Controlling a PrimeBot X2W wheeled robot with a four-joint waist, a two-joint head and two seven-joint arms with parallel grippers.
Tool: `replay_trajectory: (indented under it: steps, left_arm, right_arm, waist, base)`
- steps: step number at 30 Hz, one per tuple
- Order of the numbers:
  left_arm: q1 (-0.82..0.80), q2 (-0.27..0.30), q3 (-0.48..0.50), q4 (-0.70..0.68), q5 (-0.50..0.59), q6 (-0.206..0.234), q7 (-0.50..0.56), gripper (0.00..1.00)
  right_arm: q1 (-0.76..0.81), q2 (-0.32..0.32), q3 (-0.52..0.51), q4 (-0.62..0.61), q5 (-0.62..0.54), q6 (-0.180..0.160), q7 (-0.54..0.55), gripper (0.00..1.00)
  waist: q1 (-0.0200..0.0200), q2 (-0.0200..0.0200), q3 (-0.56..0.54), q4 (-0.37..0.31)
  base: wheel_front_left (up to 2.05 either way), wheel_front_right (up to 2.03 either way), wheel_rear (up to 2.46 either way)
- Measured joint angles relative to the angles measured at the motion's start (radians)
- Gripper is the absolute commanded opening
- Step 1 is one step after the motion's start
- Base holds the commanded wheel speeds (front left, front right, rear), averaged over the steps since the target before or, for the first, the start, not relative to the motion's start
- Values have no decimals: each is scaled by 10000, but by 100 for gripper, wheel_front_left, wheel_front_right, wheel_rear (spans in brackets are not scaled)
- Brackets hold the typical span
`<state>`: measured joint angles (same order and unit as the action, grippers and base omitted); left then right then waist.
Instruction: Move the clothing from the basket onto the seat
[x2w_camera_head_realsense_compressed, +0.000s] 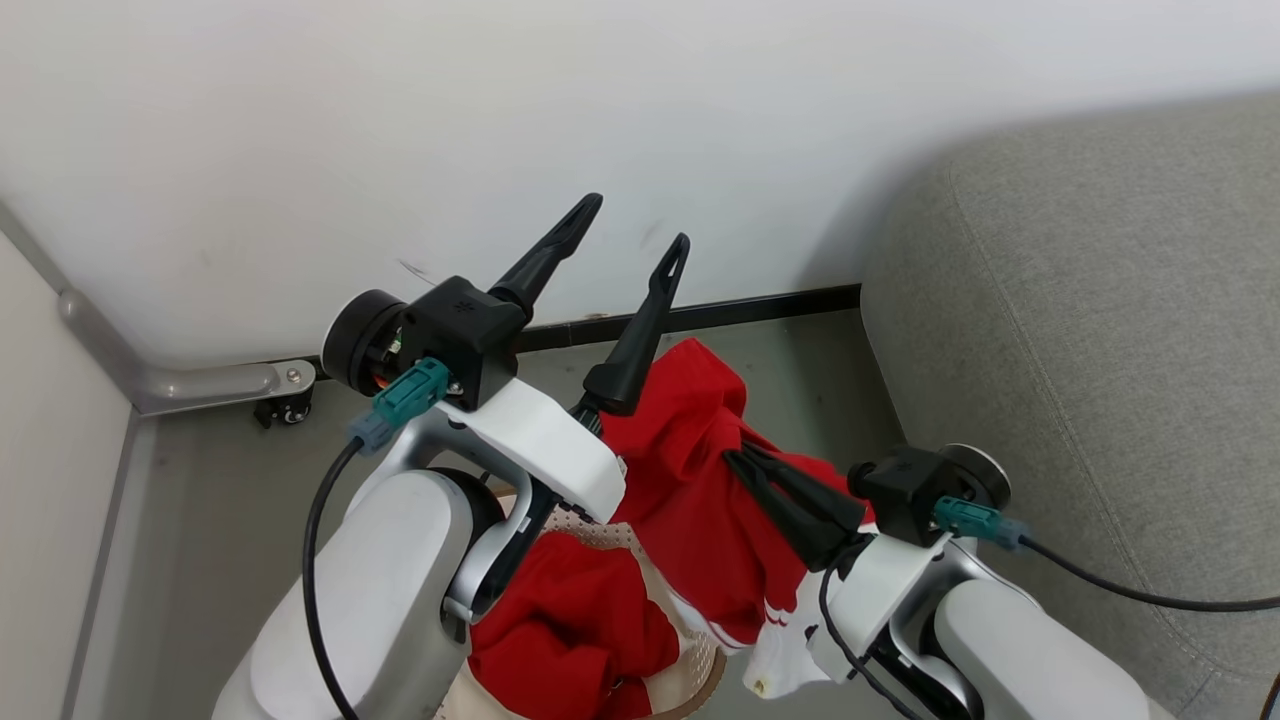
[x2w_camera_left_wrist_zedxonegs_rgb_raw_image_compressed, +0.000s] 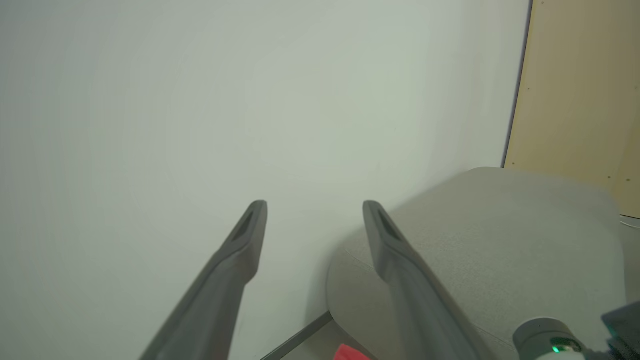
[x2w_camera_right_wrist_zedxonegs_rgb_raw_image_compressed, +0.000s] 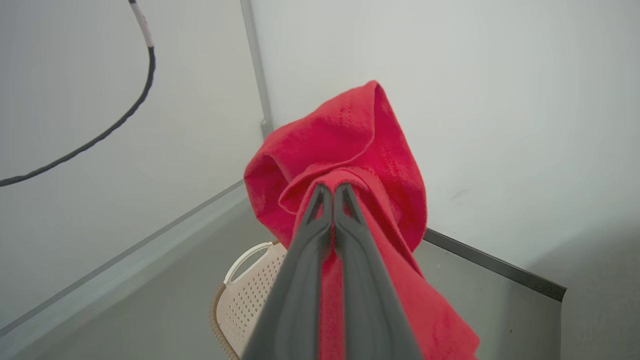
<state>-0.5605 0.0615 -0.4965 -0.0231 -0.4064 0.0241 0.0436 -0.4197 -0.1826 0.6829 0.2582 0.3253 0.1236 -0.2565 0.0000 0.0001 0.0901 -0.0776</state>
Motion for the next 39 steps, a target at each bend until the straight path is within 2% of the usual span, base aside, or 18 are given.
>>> replay_trajectory:
  steps: [6, 13, 25, 39]
  left_arm:
    - [-1, -2, 31, -73, -69, 90, 81, 100]
    - [-15, -33, -140, -69, -353, 56, 165, 100]
    - [-275, -192, -665, 234, -750, -360, 169, 100]
    - [-597, -211, -1024, 621, -1035, -458, 167, 100]
  right_arm:
    - [-1, -36, -391, -23, -4, 0, 0, 0]
    - [24, -151, -1312, -222, -73, 0, 0, 0]
    - [682, -326, -2815, -650, -560, 0, 0, 0]
    - [1247, -75, -3354, -1271, -915, 0, 0, 0]
  waist:
    - [0, 0, 37, -64]
    - [0, 0, 86, -228]
    - [0, 0, 207, -809]
    - [0, 0, 406, -1788]
  base:
    - [0, 0, 0]
    - [0, 0, 0]
    - [0, 0, 0]
    - [0, 0, 0]
